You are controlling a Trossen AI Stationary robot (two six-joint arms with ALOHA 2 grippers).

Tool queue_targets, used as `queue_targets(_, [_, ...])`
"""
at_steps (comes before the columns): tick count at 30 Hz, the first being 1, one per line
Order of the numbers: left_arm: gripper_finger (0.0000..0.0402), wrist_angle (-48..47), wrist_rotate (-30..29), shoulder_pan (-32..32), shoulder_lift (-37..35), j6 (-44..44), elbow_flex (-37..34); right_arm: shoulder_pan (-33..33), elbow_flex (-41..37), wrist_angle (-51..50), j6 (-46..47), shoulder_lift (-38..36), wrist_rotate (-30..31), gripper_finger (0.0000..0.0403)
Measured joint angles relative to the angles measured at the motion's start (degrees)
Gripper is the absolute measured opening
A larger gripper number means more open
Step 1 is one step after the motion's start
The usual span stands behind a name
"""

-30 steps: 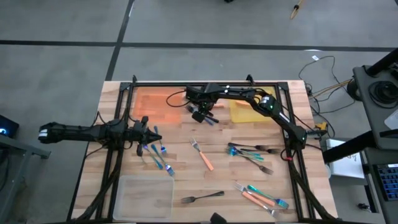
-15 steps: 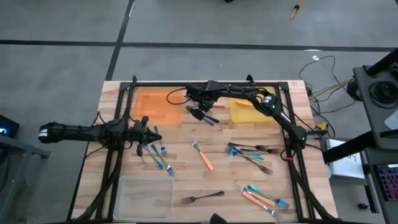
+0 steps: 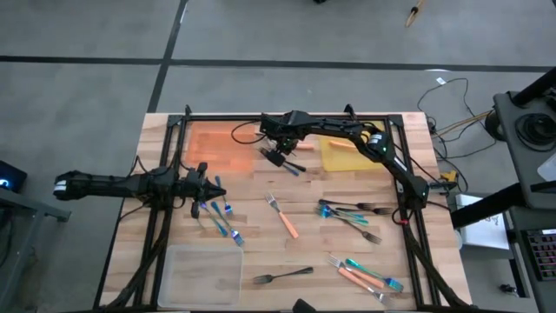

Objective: Sort silverware by color (type)
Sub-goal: Put the black fork into the orange bin

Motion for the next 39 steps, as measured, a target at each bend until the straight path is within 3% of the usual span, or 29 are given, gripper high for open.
queue_targets(39, [0.0,0.0,0.0,0.0,0.0,0.0,0.0,-0.09,-2.51,0.28,0.56,2.45,-0.08,0.0009])
